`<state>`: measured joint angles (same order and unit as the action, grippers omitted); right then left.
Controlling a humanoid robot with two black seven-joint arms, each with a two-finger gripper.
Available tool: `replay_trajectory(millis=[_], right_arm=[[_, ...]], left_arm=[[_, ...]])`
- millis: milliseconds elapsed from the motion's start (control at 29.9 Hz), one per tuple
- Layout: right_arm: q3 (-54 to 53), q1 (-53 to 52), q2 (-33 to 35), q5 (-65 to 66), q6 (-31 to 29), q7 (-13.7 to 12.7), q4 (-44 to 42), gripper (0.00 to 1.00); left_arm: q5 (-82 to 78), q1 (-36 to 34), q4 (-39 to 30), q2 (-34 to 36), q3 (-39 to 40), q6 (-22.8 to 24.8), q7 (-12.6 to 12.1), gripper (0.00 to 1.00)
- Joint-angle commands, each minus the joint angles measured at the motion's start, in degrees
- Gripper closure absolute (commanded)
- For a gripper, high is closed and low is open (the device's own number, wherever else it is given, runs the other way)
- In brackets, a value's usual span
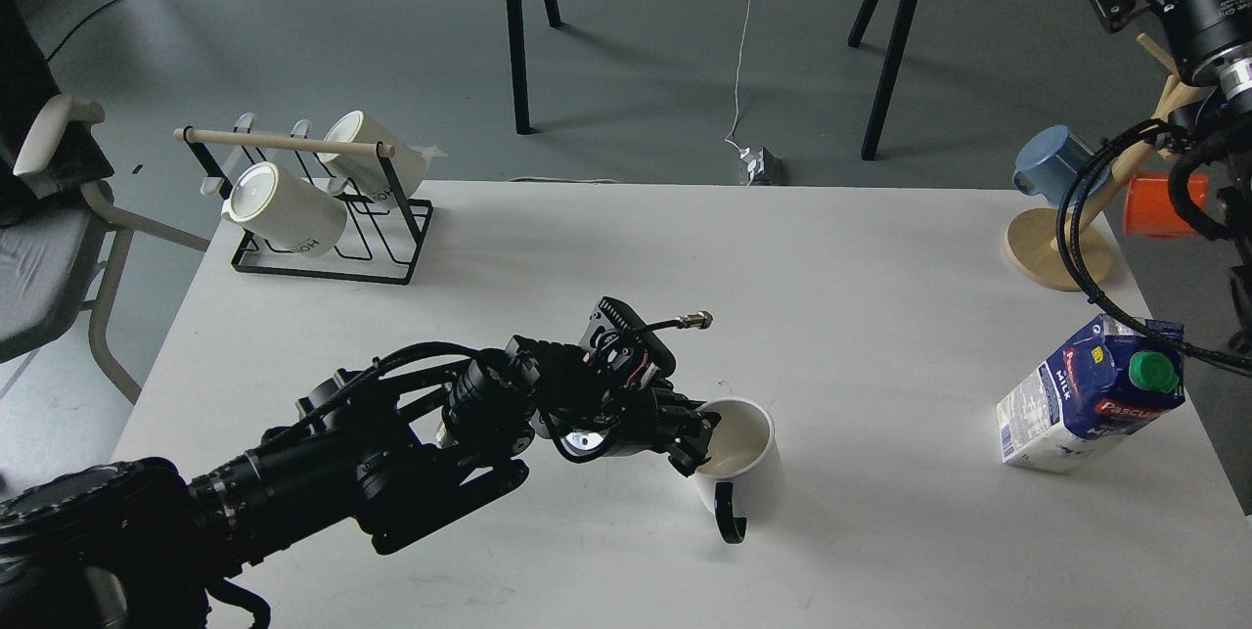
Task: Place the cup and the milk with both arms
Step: 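Release the mug and lift the left arm back toward the rack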
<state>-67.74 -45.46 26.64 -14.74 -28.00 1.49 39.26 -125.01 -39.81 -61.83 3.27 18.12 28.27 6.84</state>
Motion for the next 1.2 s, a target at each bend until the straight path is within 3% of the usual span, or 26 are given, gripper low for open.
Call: replay_trajectory(millis=[0,267,368,501,635,802,969,1170], right_arm=[[-0.02,0.11,0.08,-0.03,0.00,0.00,0.02,0.01],[0.16,0.11,-0.10,-0.03,0.00,0.09,0.02,0.01],[0.33,0.02,-0.19,0.06,0.00,0.09,0.02,0.01],[0.33,0.02,0.08,0.06,0.00,0.00,0.02,0.01],[-0.11,0.46,0.60,-0.29,0.00,-0.18,1.16,0.01],[0.33,1.60,5.78,-0.73,0.00,-0.53,7.30,0.01],[0.33,7.12,12.63,-4.15,0.00,-0.53,16.35,0.01],[-3.08,19.94,19.40,-8.29,0.00,-0.26,23.39,0.01]], left_arm=[[0.01,-0.27,-1.80,0.86,0.43,-0.27,0.01,0.55],[0.01,-0.54,-5.05,3.67,1.22,-0.27,0.28,0.52],[0.01,-0.54,-6.28,4.82,2.18,-0.27,0.54,0.47],[0.01,-0.45,-9.09,6.40,8.23,-0.27,0.80,0.39],[1.68,0.08,-9.89,7.54,19.73,-0.27,0.72,0.29],[23.97,0.17,-9.89,11.23,30.38,-0.27,1.24,0.27],[53.24,0.52,-7.78,13.26,38.30,-1.63,1.15,0.02],[81.46,0.34,-2.25,15.89,40.85,-8.75,2.21,0.01]])
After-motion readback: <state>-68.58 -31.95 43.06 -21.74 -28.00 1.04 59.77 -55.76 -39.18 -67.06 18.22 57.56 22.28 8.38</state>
